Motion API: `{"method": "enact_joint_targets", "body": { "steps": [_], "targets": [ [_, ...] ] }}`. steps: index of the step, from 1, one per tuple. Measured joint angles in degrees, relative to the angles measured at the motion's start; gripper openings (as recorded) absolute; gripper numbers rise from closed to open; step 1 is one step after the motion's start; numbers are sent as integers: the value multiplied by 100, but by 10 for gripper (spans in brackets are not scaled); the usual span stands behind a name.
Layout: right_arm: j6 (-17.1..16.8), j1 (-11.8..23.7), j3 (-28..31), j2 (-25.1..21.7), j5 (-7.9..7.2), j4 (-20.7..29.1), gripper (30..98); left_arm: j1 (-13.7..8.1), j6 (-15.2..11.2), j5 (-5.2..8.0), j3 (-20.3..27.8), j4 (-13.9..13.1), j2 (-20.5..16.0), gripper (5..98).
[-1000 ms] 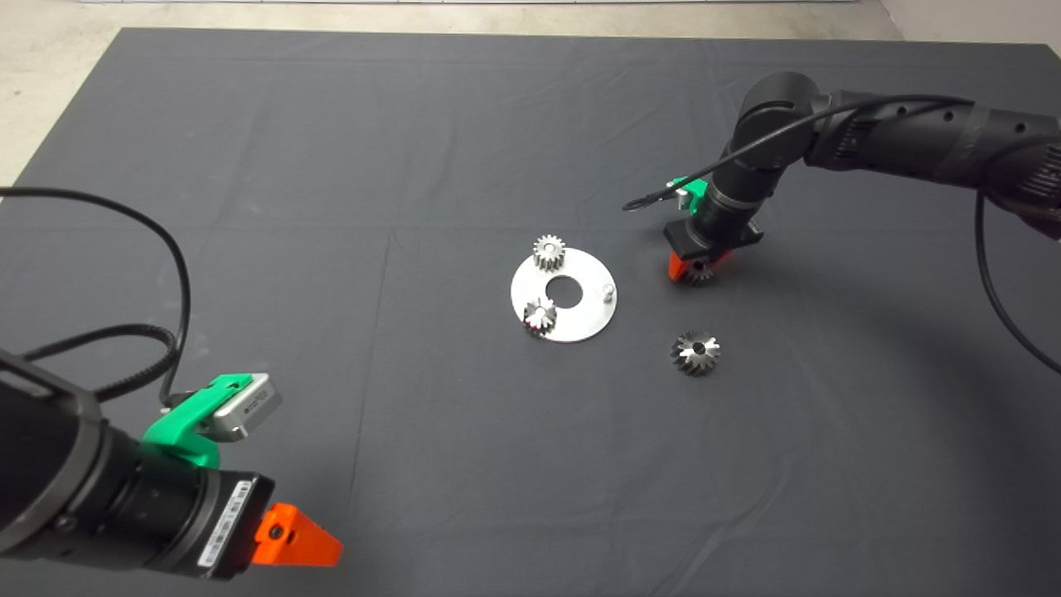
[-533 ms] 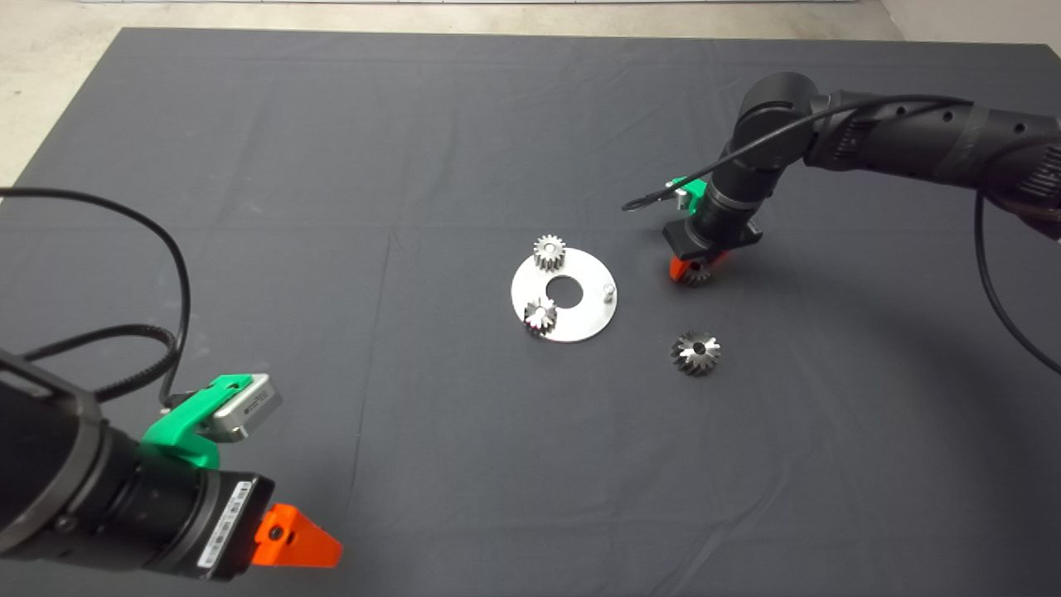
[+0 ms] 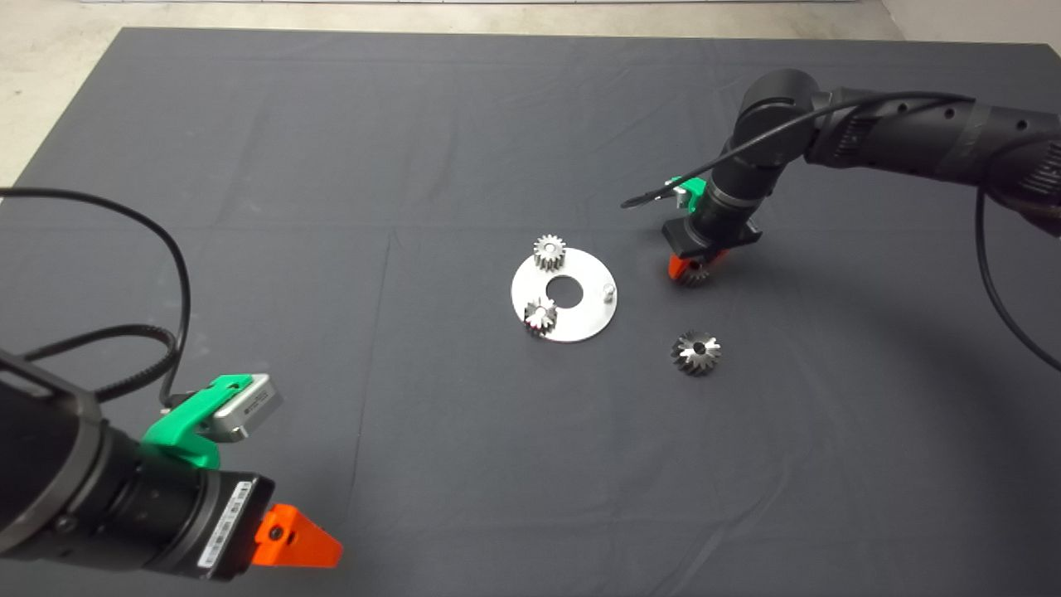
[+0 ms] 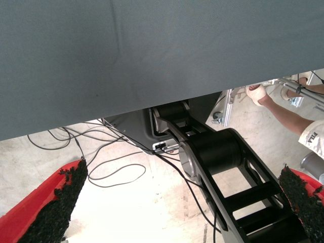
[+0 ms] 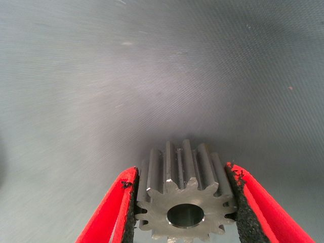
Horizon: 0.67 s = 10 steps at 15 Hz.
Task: Remove an incorrectly installed larger gear and replace it with the correct smaller gear
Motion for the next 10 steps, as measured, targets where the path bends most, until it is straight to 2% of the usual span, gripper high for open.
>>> {"method": "enact_joint_targets", "body": {
  "steps": [1,3,5,6,8,10],
  "targets": [
    [0,122,0,20,-6,153,424,-2,0,1,1,0,2,977],
    [0,494,0,156,-132,339,423,0,0,0,0,-1,20,977],
    [0,779,-11,491,-454,358,422,0,0,0,0,-1,27,977],
    [0,856,-48,786,-545,378,422,0,-2,0,1,-2,28,977],
    [0,919,-87,1218,-457,501,423,-2,0,0,0,-2,30,977],
    [0,951,-195,1467,-466,685,423,-1,-2,0,1,-4,11,977]
  ]
}}
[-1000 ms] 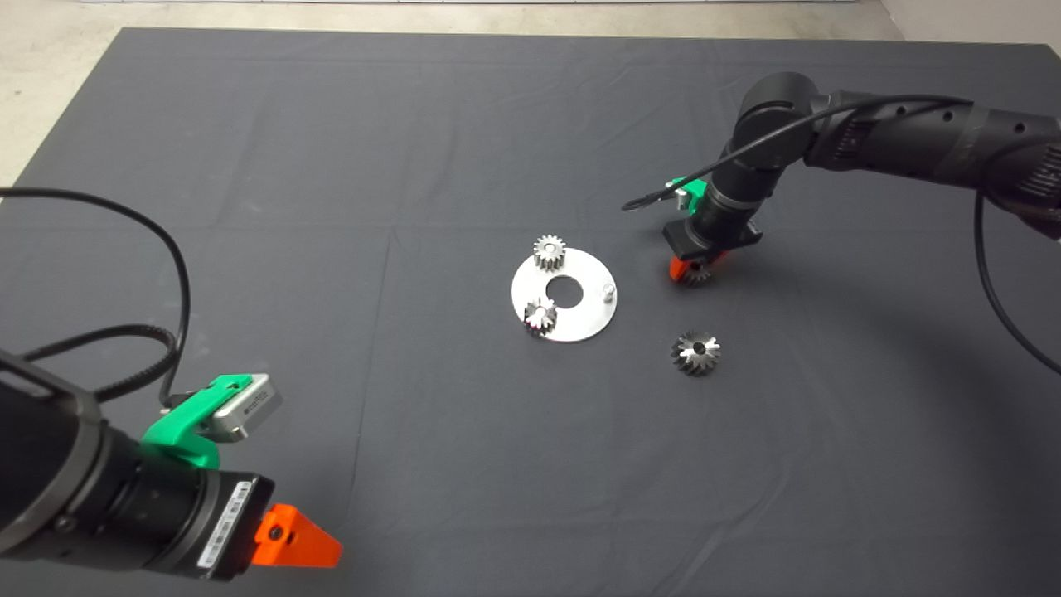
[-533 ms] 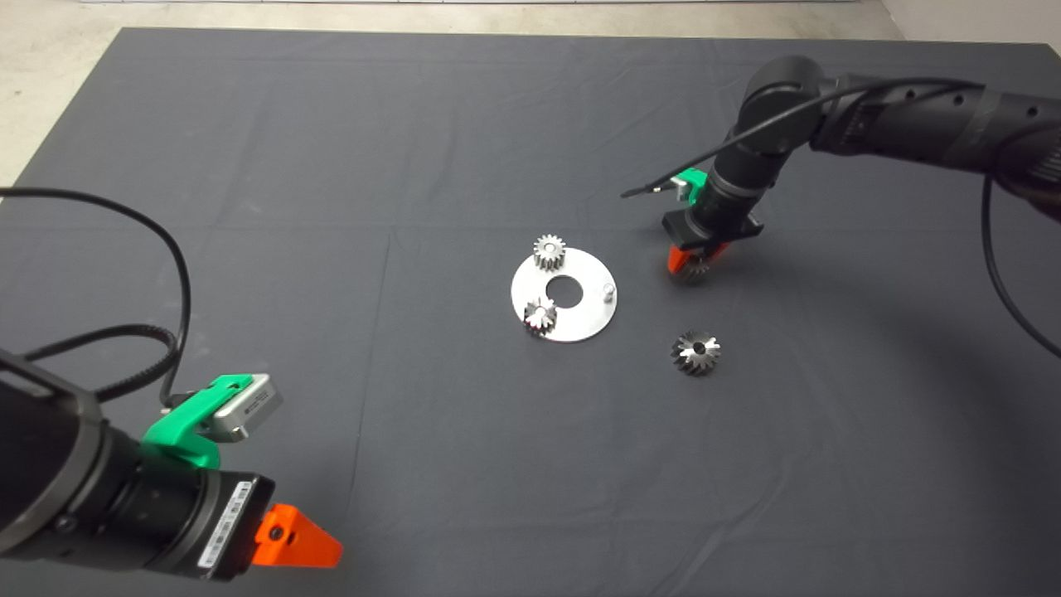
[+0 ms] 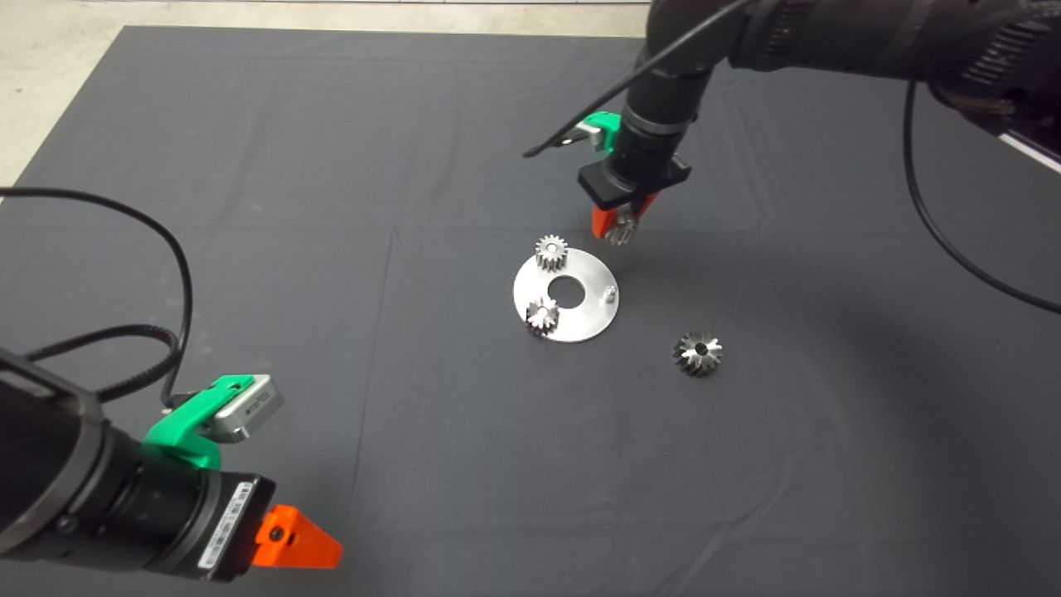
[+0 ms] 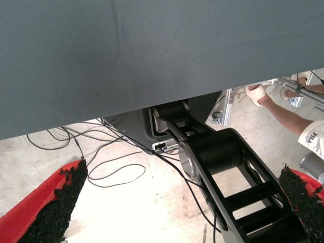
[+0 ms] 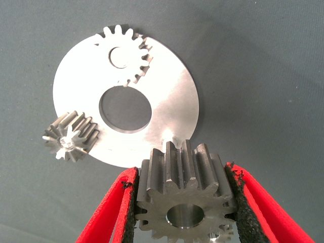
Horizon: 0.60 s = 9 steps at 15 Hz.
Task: Remove an incorrectly installed larger gear and replace it with the correct smaller gear
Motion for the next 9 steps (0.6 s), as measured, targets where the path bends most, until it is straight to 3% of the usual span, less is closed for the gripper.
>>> {"method": "enact_joint_targets", "body": {
  "steps": [5,9],
  "targets": [
    [0,1,-123,168,-61,65,422,0,-2,0,0,0,-9,977],
    [0,-1,335,209,-46,110,422,1,-3,0,0,0,-13,977]
  ]
}}
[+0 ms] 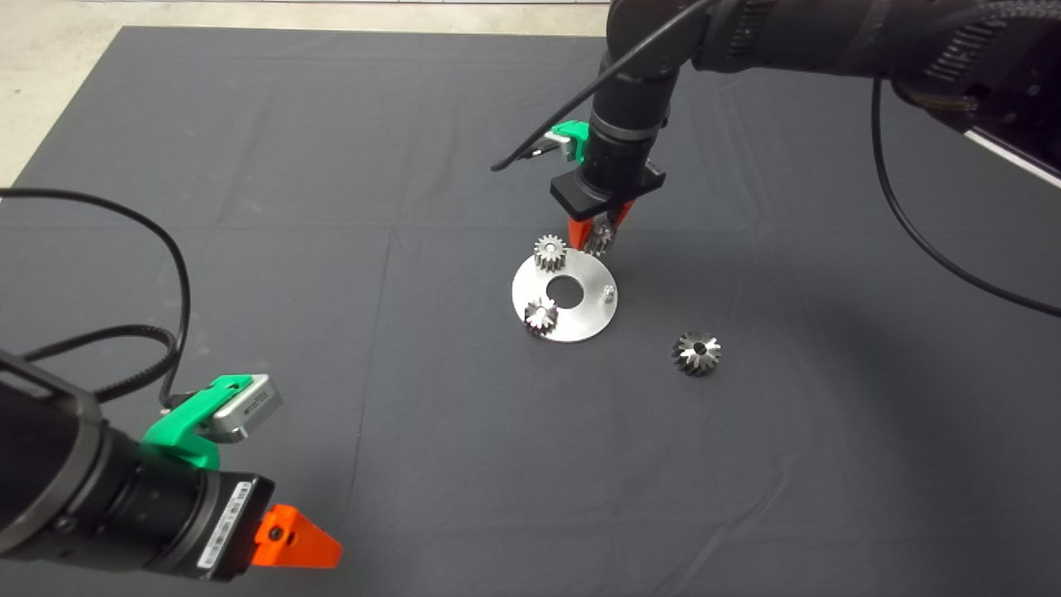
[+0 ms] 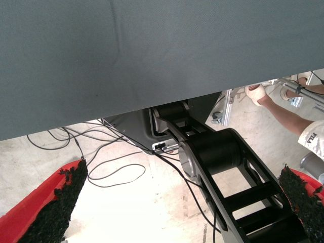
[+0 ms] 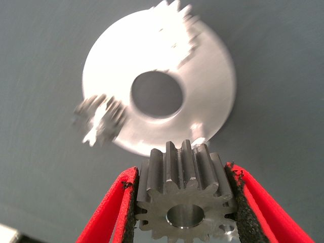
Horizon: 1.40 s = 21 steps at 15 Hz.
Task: Remove an incorrectly installed larger gear and replace it with the correct smaller gear
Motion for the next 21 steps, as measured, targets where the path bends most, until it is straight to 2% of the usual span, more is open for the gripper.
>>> {"method": "enact_joint_targets", "body": {
  "steps": [4,7,10,13,17,21],
  "targets": [
    [0,-2,463,-70,11,33,422,0,-1,1,0,0,-4,977],
    [0,-66,1023,-386,7,29,423,0,-2,1,0,-2,-4,977],
    [-13,-269,1325,-752,0,-102,421,0,-6,4,0,0,-1,977],
    [-151,-474,1422,-923,-34,-509,422,0,-16,6,0,0,0,977],
    [-422,-590,1453,-936,-2,-1066,422,0,-23,11,0,-1,0,977],
    [-518,-608,1453,-936,-6,-1311,422,0,-24,15,0,-1,0,977]
  ]
}}
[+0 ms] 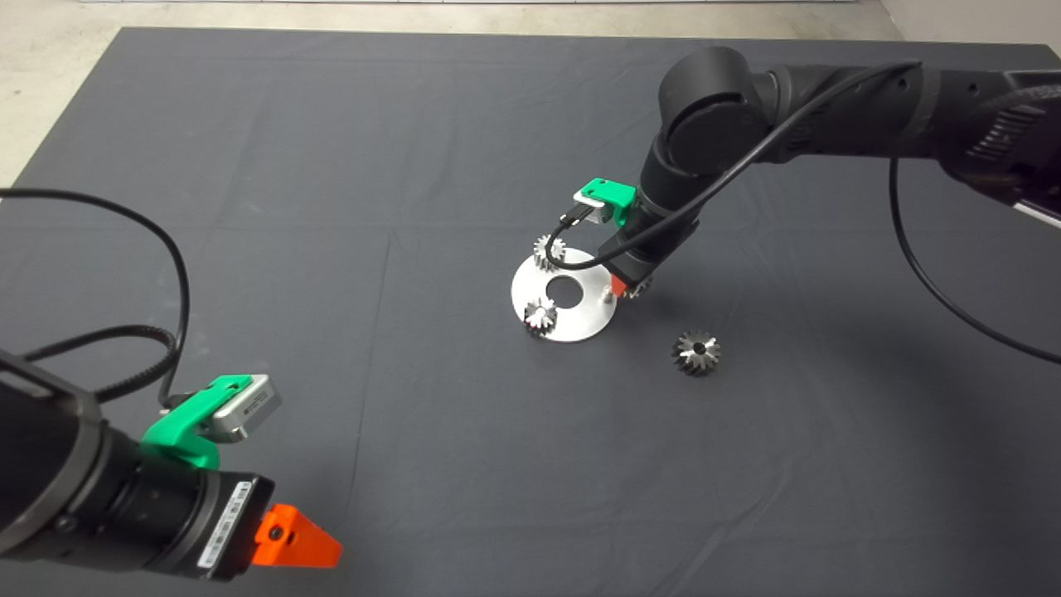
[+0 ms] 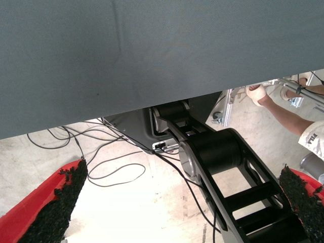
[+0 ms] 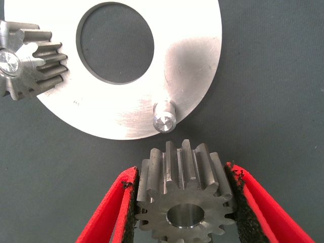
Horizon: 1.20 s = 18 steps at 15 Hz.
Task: Remove an incorrectly installed larger gear and replace it with the correct smaller gear
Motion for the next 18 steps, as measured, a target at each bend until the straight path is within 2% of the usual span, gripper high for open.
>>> {"method": "enact_joint_targets", "body": {
  "steps": [5,10,14,18],
  "targets": [
    [-35,-1,-121,44,-6,-74,422,0,0,2,0,-1,5,977],
    [-52,-48,-603,273,9,-77,422,0,0,-2,0,-1,17,977],
    [-61,-63,-1034,429,6,20,423,0,0,-2,0,-1,18,977],
    [-79,-63,-1122,477,6,296,422,0,0,-2,0,-1,18,977]
  ]
}}
